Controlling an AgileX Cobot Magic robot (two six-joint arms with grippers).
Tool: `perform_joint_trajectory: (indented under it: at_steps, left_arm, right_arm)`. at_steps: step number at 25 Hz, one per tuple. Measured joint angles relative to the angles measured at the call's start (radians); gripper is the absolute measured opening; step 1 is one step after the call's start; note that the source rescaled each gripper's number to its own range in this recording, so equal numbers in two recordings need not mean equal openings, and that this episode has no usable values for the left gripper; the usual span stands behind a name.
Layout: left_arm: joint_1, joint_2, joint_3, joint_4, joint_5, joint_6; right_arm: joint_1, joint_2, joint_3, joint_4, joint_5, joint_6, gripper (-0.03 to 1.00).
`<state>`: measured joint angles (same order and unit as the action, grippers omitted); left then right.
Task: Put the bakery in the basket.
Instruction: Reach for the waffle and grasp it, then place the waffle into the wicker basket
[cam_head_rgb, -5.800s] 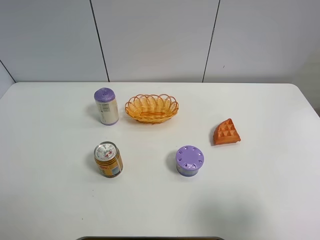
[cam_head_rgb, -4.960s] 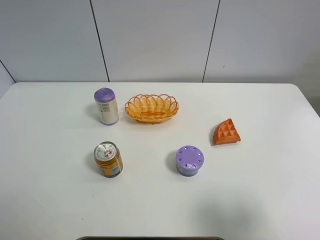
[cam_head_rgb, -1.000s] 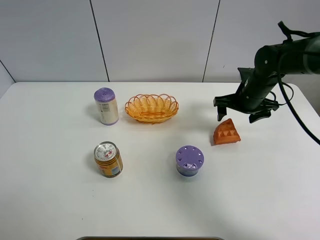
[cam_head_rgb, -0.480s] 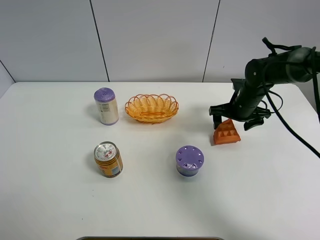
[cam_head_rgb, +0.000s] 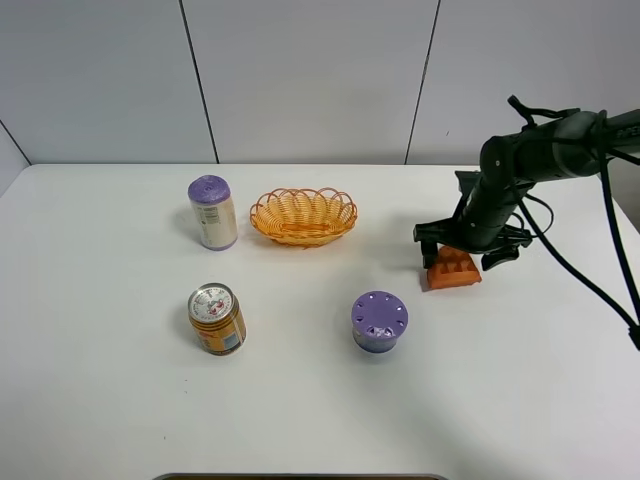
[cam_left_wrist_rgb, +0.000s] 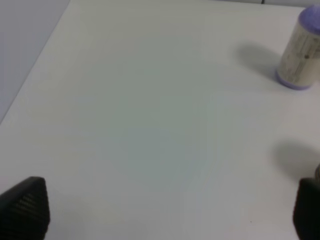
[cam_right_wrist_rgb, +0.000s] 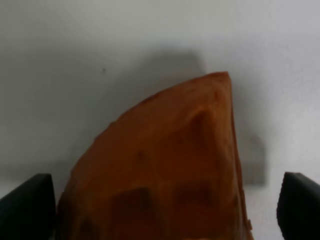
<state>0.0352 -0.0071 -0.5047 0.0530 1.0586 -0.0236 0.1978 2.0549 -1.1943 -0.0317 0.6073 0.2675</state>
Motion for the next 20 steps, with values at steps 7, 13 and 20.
perform_joint_trajectory:
  at_steps: [7,13,20]
  left_arm:
    - [0.0,0.0,0.0,0.0,0.0,0.0]
    - [0.0,0.0,0.0,0.0,0.0,0.0]
    - [0.0,0.0,0.0,0.0,0.0,0.0]
  right_arm:
    - [0.0,0.009,0.0,0.0,0.0,0.001,1.0]
    - [0.0,0.01,0.0,0.0,0.0,0.001,0.57]
    - [0.0,0.01,0.0,0.0,0.0,0.017,0.0]
